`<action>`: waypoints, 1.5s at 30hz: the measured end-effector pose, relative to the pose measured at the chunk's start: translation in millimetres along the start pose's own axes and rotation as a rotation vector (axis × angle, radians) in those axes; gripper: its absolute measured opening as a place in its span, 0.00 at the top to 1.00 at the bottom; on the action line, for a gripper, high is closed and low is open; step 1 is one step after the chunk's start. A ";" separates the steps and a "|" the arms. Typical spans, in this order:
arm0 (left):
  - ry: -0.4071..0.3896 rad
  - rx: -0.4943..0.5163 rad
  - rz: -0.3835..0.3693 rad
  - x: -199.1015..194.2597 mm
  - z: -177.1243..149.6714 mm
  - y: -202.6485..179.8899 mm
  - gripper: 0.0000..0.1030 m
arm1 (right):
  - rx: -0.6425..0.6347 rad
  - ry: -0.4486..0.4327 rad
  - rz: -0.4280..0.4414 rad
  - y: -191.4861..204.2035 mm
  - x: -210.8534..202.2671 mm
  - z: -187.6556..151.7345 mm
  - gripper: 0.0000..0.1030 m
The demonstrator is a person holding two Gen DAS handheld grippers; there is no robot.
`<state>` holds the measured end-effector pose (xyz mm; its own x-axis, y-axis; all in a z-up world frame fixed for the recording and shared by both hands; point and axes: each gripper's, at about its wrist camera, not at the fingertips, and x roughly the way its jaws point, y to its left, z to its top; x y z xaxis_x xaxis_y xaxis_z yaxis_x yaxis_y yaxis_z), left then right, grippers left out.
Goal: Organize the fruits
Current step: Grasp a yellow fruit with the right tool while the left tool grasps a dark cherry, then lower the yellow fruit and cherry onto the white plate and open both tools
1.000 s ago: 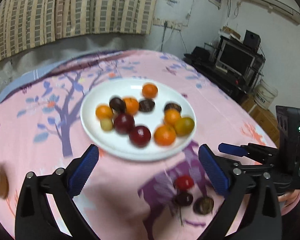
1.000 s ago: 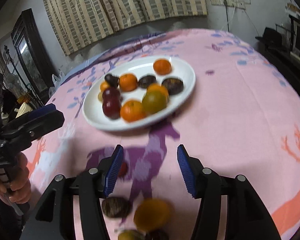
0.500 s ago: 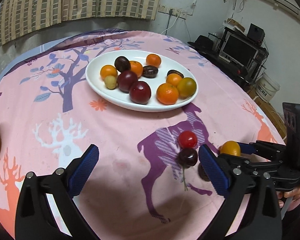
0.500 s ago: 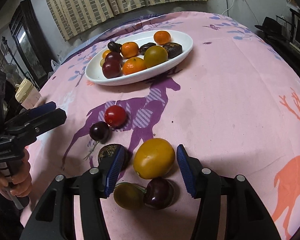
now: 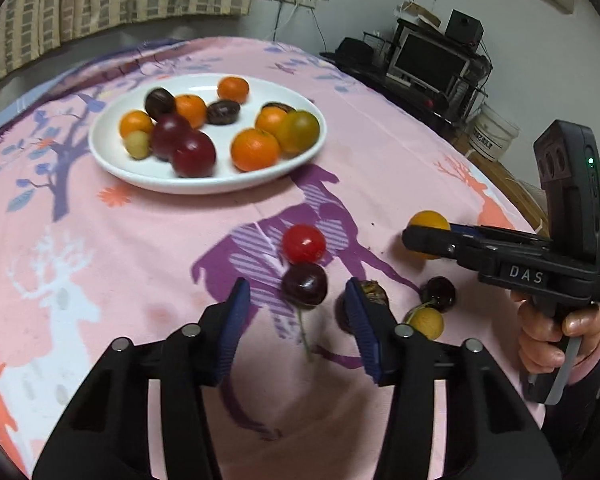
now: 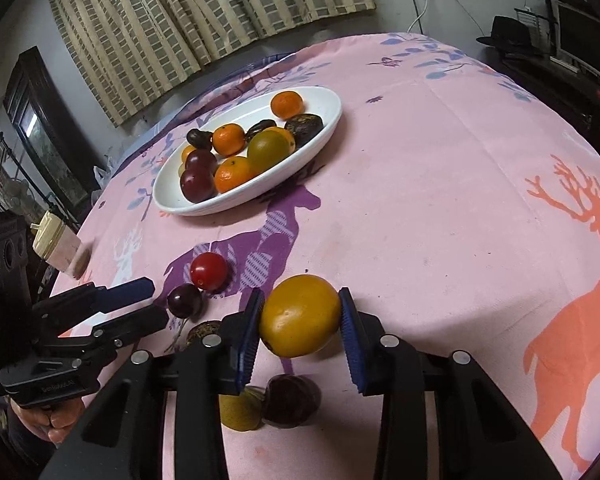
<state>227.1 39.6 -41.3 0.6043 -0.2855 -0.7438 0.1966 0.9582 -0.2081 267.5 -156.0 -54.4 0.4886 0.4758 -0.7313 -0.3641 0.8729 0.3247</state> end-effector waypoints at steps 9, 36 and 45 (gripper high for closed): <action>0.048 -0.016 0.016 23.3 6.2 -3.4 0.65 | -0.011 -0.001 0.006 2.1 0.7 0.6 0.63; -0.167 -0.100 0.159 18.7 124.1 72.8 0.73 | -0.151 -0.167 0.033 65.8 49.7 128.3 0.63; -0.161 -0.144 0.249 28.9 134.4 88.3 0.10 | -0.194 -0.167 -0.005 61.1 59.9 135.4 0.44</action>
<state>365.7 113.2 4.2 0.7366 -0.0309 -0.6757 -0.0769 0.9886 -0.1291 381.8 -59.6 2.8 0.6093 0.4964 -0.6184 -0.4985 0.8462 0.1882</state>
